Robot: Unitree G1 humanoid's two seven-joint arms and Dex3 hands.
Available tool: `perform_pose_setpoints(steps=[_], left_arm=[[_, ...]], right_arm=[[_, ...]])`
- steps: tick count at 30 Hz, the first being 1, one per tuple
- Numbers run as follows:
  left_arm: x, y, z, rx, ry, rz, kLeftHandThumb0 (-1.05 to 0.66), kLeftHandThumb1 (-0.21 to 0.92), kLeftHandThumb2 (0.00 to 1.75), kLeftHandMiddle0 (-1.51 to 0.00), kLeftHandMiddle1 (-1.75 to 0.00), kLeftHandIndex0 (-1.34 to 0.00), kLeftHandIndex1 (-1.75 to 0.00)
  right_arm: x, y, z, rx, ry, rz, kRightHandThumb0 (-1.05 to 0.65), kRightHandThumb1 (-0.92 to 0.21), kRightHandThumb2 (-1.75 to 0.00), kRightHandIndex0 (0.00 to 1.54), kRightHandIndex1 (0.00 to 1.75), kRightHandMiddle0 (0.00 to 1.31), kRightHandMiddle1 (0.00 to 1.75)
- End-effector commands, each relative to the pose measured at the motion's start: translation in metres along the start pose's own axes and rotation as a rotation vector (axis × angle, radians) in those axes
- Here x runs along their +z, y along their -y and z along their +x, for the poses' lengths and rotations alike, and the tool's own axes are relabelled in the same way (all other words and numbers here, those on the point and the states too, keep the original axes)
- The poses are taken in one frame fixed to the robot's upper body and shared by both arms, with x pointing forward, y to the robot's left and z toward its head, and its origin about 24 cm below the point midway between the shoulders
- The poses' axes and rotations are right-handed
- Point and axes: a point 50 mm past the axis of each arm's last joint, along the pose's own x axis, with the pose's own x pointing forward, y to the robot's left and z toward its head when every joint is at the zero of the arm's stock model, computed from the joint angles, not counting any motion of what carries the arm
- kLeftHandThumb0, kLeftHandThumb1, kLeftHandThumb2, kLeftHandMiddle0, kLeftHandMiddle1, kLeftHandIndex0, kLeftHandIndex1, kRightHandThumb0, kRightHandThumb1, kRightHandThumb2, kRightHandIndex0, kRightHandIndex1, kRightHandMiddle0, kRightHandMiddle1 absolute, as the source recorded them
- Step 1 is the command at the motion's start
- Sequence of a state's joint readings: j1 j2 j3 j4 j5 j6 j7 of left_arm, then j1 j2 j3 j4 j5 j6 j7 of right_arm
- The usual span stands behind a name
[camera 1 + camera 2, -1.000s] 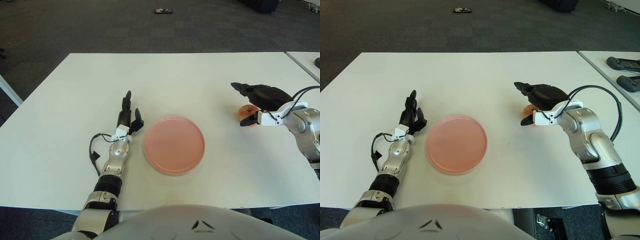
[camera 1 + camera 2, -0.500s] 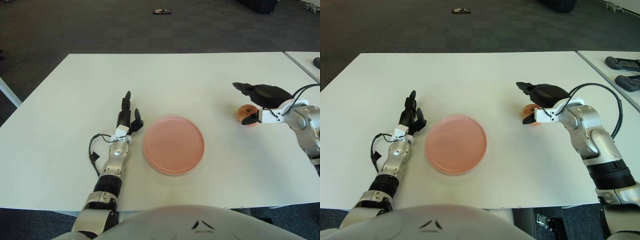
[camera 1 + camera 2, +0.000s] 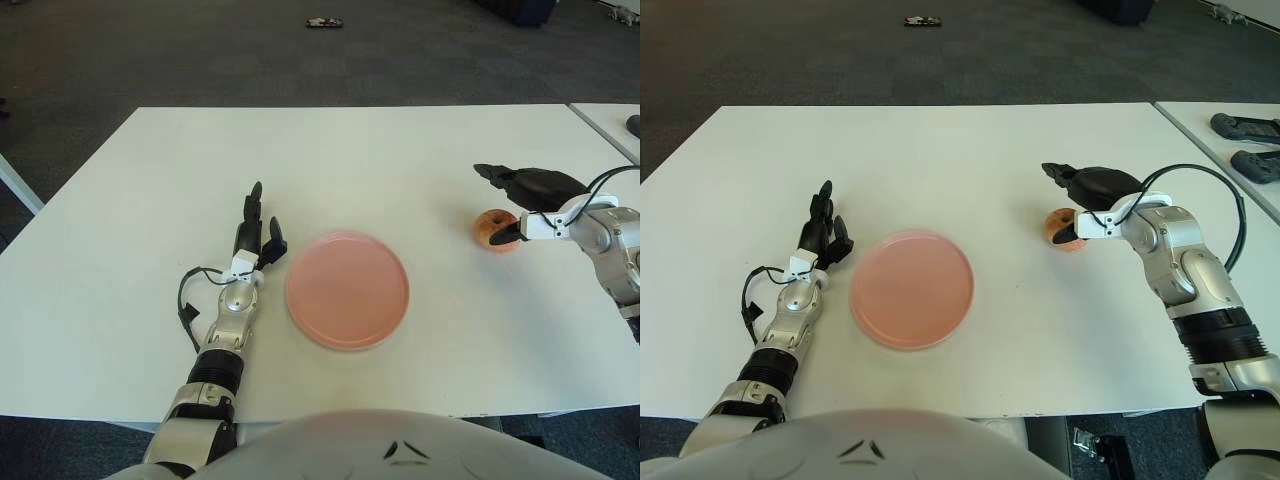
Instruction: Put the apple into the plate.
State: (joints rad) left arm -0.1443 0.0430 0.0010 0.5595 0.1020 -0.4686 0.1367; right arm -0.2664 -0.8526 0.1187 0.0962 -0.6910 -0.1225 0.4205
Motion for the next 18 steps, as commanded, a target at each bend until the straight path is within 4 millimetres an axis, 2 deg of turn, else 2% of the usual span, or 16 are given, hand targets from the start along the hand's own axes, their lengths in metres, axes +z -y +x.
perform_pose_setpoints(steps=[1, 12, 18], left_arm=[[-0.017, -0.002, -0.011, -0.005, -0.088, 0.020, -0.78, 0.92, 0.99, -0.09, 0.00, 0.00, -0.24], [-0.017, -0.003, -0.010, 0.003, -0.093, 0.014, -0.77, 0.92, 0.98, -0.09, 0.00, 0.00, -0.26], [-0.017, -0.004, -0.010, -0.003, -0.091, 0.014, -0.77, 0.92, 0.98, -0.09, 0.00, 0.00, -0.26]], right_arm=[[-0.006, 0.002, 0.003, -0.019, -0.012, -0.019, -1.05, -0.92, -0.07, 0.00, 0.00, 0.00, 0.00], [-0.026, -0.016, 0.014, -0.036, -0.036, 0.009, -1.05, -0.92, -0.06, 0.00, 0.00, 0.00, 0.00], [-0.028, -0.017, 0.016, -0.043, -0.026, 0.006, -1.05, -0.92, -0.07, 0.00, 0.00, 0.00, 0.00]])
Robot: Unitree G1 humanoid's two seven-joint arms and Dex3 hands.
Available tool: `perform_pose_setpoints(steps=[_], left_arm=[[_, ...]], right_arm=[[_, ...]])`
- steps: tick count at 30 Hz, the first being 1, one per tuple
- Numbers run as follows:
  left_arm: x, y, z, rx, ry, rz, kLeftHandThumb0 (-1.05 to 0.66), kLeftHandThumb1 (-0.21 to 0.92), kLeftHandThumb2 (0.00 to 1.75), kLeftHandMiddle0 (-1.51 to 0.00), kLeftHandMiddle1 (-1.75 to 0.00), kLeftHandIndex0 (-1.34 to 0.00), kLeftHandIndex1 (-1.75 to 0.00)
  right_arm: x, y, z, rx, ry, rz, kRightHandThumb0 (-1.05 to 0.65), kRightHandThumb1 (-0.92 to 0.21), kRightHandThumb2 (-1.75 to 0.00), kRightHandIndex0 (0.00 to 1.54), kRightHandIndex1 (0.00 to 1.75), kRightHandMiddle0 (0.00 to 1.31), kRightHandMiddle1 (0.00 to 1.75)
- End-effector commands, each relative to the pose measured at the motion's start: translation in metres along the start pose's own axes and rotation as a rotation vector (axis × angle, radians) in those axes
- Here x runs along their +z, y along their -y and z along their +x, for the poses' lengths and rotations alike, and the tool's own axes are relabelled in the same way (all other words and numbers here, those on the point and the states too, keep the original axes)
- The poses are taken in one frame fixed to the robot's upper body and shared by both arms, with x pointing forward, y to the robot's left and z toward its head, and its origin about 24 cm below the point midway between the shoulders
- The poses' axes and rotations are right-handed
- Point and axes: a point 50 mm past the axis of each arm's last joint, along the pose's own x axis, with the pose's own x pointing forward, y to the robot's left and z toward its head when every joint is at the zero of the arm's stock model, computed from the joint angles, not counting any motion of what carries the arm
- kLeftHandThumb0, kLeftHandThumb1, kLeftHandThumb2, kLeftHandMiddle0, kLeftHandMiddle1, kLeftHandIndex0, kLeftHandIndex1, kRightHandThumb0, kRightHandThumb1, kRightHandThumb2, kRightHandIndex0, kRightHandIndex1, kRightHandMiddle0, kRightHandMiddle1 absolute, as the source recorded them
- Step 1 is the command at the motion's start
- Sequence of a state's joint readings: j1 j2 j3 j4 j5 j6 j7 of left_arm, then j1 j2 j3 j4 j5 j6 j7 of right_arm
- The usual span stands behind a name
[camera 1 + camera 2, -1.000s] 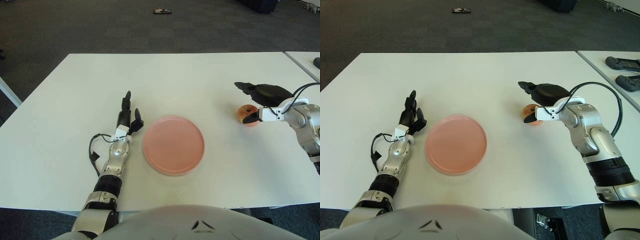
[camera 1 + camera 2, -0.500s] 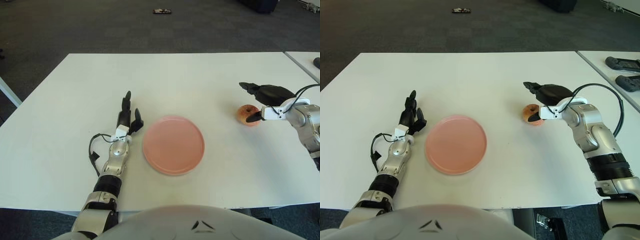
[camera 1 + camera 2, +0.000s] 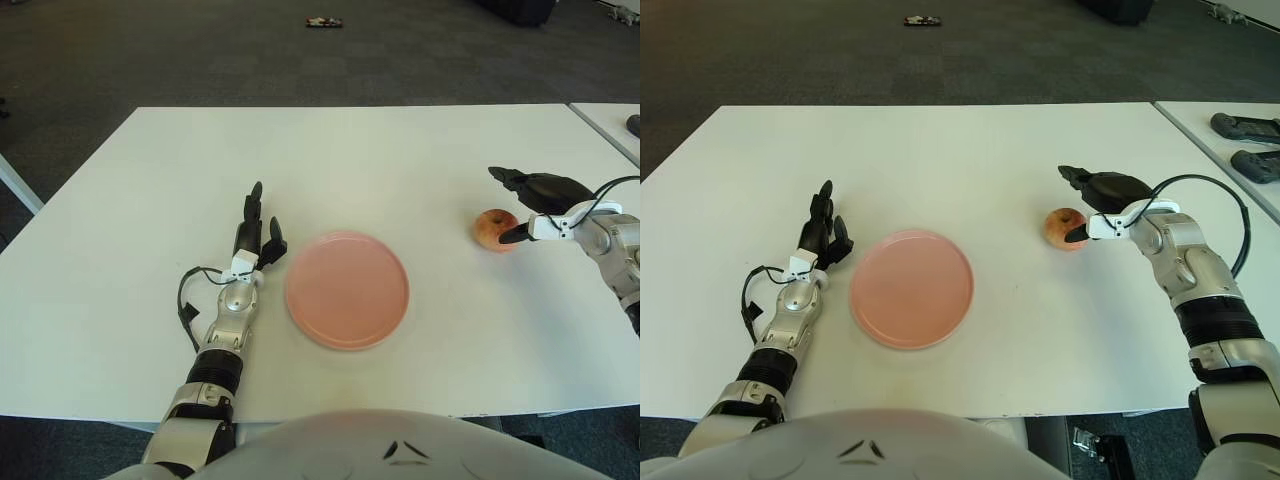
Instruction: Put the apple into the plate.
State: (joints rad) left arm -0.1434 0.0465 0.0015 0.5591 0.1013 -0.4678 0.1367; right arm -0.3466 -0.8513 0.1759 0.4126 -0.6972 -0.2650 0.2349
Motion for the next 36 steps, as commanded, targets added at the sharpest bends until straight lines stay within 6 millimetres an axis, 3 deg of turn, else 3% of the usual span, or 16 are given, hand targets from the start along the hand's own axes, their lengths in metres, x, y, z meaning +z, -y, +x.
perform_pose_setpoints(steps=[1, 36], left_arm=[[-0.0162, -0.0024, -0.0103, -0.005, -0.089, 0.012, -0.77, 0.92, 0.98, -0.09, 0.00, 0.00, -0.26], [-0.0152, -0.0018, -0.0102, -0.003, -0.093, 0.011, -0.78, 0.92, 0.98, -0.09, 0.00, 0.00, -0.22]], right_arm=[[0.0003, 0.0063, 0.0030, -0.026, 0.011, -0.021, -1.05, -0.92, -0.07, 0.00, 0.00, 0.00, 0.00], [-0.0010, 0.0060, 0.0036, -0.028, 0.016, -0.023, -1.05, -0.92, -0.07, 0.00, 0.00, 0.00, 0.00]])
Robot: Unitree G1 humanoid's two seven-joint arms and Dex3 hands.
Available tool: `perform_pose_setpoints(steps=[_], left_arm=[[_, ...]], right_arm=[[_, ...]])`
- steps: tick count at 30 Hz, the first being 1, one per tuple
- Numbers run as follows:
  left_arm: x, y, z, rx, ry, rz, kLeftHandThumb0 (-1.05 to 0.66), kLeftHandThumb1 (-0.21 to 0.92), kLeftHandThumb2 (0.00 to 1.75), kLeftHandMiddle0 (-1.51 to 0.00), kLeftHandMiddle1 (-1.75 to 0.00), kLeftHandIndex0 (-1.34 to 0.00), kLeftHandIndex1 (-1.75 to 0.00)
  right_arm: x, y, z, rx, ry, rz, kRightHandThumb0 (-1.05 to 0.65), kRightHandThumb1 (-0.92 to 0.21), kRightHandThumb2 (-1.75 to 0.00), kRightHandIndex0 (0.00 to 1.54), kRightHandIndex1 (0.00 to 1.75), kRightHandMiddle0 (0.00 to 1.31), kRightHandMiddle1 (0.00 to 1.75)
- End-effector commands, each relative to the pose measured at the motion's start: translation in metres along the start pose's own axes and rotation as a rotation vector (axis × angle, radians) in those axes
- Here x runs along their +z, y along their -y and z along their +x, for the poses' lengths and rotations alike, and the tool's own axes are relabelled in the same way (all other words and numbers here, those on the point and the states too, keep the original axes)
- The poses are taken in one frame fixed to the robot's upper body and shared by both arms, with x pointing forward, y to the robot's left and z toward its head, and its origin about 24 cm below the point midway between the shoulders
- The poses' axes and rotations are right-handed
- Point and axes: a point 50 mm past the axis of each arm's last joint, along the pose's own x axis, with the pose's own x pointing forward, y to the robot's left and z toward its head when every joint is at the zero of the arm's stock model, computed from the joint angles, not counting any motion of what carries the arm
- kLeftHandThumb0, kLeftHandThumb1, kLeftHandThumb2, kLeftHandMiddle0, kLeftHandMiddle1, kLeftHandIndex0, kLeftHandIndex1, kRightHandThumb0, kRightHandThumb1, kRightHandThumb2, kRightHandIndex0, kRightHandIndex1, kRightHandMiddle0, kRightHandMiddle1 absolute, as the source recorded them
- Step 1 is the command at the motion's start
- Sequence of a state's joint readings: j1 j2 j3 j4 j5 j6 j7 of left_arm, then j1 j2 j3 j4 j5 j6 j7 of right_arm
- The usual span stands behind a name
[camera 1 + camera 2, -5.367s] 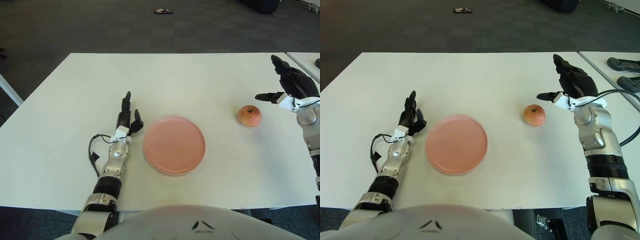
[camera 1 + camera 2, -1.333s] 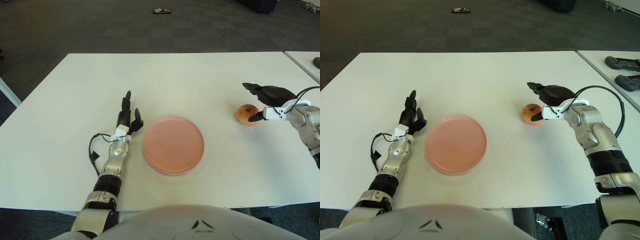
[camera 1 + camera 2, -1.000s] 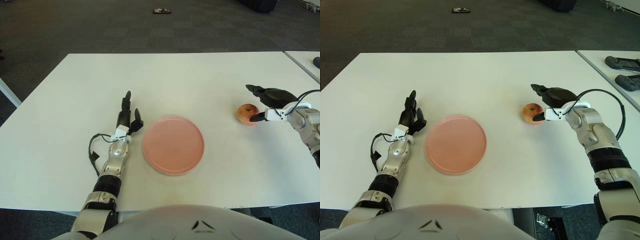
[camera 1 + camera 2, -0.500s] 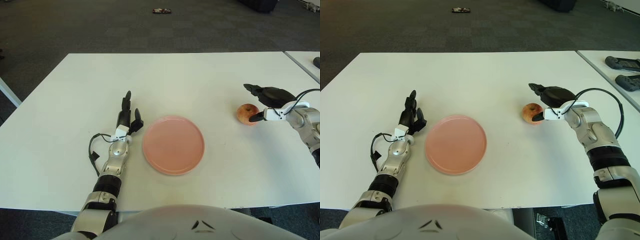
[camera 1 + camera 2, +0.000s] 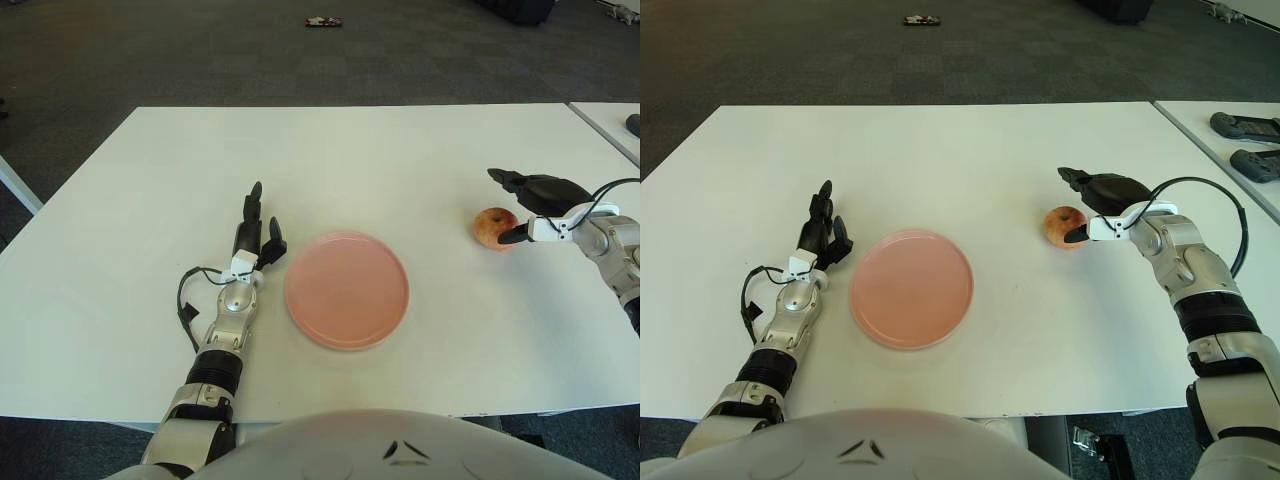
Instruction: Put the apple into the plate.
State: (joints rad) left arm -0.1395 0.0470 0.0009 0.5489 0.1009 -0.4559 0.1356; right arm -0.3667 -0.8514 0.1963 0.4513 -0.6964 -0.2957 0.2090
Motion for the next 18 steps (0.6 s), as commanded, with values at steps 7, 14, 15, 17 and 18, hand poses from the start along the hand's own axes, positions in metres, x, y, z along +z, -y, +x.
perform_pose_setpoints(steps=[7, 14, 15, 17, 18], left_arm=[[-0.0153, -0.0014, -0.0096, 0.000, -0.089, 0.013, -0.77, 0.92, 0.98, -0.09, 0.00, 0.00, -0.22], [-0.0152, -0.0015, -0.0096, 0.001, -0.088, 0.014, -0.78, 0.92, 0.98, -0.10, 0.00, 0.00, -0.24], [-0.0152, -0.0015, -0.0096, 0.001, -0.088, 0.013, -0.78, 0.92, 0.98, -0.10, 0.00, 0.00, -0.24], [-0.0152, -0.0014, -0.0097, 0.001, -0.087, 0.012, -0.77, 0.92, 0.98, -0.10, 0.00, 0.00, -0.25], [-0.0152, -0.0014, -0.0097, 0.001, -0.087, 0.012, -0.77, 0.92, 0.98, -0.10, 0.00, 0.00, -0.25]], right_arm=[[-0.0013, 0.0074, 0.0008, -0.023, -0.002, -0.018, -1.05, -0.92, -0.07, 0.00, 0.00, 0.00, 0.00], [-0.0013, 0.0074, 0.0008, -0.023, -0.002, -0.018, -1.05, -0.92, -0.07, 0.00, 0.00, 0.00, 0.00], [-0.0013, 0.0074, 0.0008, -0.023, -0.002, -0.018, -1.05, -0.92, -0.07, 0.00, 0.00, 0.00, 0.00], [-0.0013, 0.0074, 0.0008, -0.023, -0.002, -0.018, -1.05, -0.92, -0.07, 0.00, 0.00, 0.00, 0.00], [-0.0013, 0.0074, 0.0008, -0.023, -0.002, -0.018, -1.05, -0.92, -0.07, 0.00, 0.00, 0.00, 0.00]])
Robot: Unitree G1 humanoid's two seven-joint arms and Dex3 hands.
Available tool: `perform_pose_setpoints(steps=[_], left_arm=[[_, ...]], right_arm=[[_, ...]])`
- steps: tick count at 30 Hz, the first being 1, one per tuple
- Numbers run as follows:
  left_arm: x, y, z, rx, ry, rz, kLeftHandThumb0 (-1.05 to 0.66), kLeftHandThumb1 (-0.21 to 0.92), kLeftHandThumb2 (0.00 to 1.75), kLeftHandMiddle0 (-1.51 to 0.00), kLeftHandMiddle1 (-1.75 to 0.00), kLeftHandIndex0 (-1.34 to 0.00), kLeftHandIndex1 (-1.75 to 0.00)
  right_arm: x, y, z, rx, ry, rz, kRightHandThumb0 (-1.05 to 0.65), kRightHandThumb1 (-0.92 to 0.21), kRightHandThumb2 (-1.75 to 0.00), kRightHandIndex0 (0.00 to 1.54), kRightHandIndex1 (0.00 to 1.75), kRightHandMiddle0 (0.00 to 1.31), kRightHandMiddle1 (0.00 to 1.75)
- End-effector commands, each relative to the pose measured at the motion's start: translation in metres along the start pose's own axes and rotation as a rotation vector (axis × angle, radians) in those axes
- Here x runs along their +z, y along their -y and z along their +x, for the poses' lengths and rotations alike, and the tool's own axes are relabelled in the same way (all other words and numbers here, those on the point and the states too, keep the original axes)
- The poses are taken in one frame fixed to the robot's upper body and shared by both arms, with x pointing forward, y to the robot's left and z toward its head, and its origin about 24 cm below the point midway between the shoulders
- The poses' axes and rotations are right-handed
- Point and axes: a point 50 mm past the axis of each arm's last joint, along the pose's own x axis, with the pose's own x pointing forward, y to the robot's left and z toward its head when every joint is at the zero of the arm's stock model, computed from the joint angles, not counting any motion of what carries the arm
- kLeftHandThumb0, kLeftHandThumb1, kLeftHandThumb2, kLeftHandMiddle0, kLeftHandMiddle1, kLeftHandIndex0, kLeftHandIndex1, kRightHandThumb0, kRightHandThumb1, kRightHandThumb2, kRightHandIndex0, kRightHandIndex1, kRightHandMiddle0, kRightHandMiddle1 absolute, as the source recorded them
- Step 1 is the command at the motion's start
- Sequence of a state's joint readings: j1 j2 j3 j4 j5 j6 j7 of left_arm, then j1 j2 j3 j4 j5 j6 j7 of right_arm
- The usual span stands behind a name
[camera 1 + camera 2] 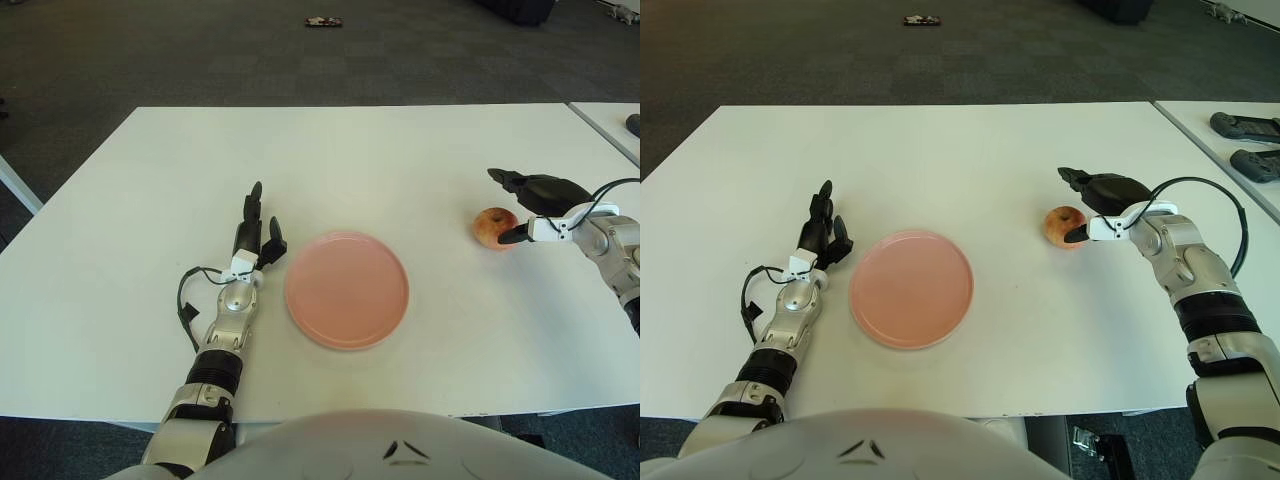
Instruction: Put the apple into the plate.
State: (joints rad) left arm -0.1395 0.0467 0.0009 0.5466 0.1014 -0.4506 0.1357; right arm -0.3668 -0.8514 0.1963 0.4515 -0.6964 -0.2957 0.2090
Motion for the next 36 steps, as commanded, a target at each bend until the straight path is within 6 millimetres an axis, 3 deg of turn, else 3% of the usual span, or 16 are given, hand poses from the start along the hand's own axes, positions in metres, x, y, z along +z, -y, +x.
perform_pose_setpoints(steps=[1, 24, 26, 28, 36], left_arm=[[-0.015, -0.001, -0.010, 0.001, -0.083, 0.010, -0.77, 0.92, 0.98, -0.10, -0.01, 0.00, -0.25], [-0.015, -0.002, -0.011, -0.005, -0.076, 0.008, -0.78, 0.92, 0.99, -0.09, 0.00, 0.00, -0.24], [-0.015, -0.002, -0.011, -0.005, -0.076, 0.008, -0.78, 0.92, 0.99, -0.09, 0.00, 0.00, -0.24], [-0.015, -0.002, -0.011, -0.006, -0.076, 0.009, -0.78, 0.92, 0.98, -0.09, 0.00, 0.00, -0.24], [-0.014, -0.002, -0.012, -0.010, -0.072, 0.016, -0.79, 0.92, 0.99, -0.08, 0.00, 0.00, -0.20]], right_arm=[[-0.001, 0.007, 0.001, -0.023, -0.002, -0.018, -1.05, -0.92, -0.07, 0.00, 0.00, 0.00, 0.00], [-0.001, 0.007, 0.001, -0.023, -0.001, -0.019, -1.05, -0.92, -0.07, 0.00, 0.00, 0.00, 0.00], [0.004, -0.027, 0.008, 0.057, 0.062, 0.015, -1.05, -0.92, -0.13, 0.00, 0.00, 0.00, 0.00], [0.007, -0.046, 0.010, 0.101, 0.100, 0.030, -1.05, -0.92, -0.19, 0.00, 0.00, 0.00, 0.00], [0.007, -0.056, 0.016, 0.119, 0.121, 0.004, -1.05, -0.92, -0.26, 0.00, 0.00, 0.00, 0.00]])
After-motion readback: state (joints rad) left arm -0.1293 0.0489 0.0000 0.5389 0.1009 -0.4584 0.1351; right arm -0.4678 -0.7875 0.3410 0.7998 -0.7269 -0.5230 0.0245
